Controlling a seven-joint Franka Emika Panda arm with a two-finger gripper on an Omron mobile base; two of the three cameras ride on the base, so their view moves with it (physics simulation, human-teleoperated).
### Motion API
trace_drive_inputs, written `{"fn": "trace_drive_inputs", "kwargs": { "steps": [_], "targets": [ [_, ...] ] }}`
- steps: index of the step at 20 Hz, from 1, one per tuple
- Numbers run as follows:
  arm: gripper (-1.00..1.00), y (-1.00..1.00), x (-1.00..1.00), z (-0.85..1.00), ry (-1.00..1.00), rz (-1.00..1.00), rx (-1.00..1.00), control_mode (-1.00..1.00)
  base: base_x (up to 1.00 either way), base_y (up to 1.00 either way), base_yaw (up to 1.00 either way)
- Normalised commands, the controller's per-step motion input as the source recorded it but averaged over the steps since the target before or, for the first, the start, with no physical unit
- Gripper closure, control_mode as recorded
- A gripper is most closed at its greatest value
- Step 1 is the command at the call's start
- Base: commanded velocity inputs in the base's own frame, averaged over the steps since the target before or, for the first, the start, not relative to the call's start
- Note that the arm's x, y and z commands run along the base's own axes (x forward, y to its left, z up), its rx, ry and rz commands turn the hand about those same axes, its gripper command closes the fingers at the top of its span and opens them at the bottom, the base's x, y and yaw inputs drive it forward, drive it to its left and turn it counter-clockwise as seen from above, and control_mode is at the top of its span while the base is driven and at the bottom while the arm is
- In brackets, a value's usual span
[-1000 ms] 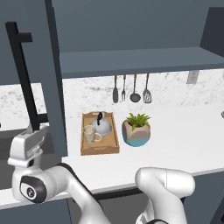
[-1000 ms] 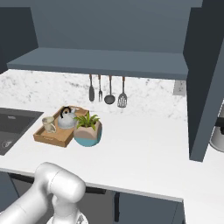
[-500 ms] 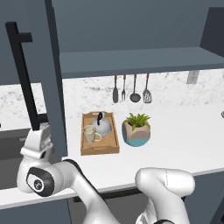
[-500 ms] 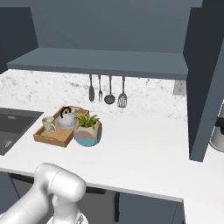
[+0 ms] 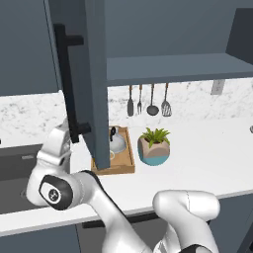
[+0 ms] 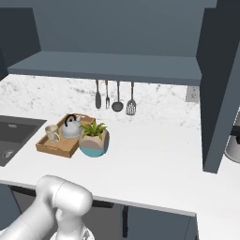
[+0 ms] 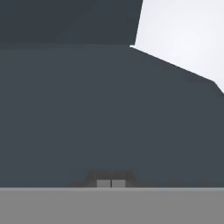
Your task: Pick the kettle from the counter and place it on the tray. Then pick the mug from the cabinet and place it on the tray. Then close the cabinet doors.
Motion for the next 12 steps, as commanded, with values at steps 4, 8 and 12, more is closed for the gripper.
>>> {"fn": "trace_drive_inputs", "kwargs": {
  "steps": [4, 8, 12],
  "targets": [
    [1.0, -0.69, 0.0, 0.25, 0.04, 0.1, 0.0, -1.0, 0.0, 0.0, 0.0],
    [1.0, -0.81, 0.0, 0.34, 0.22, 0.18, 0.0, -1.0, 0.0, 0.0, 0.0],
    [1.0, -0.84, 0.0, 0.44, 0.3, 0.19, 0.0, -1.0, 0.0, 0.0, 0.0]
  ]
}}
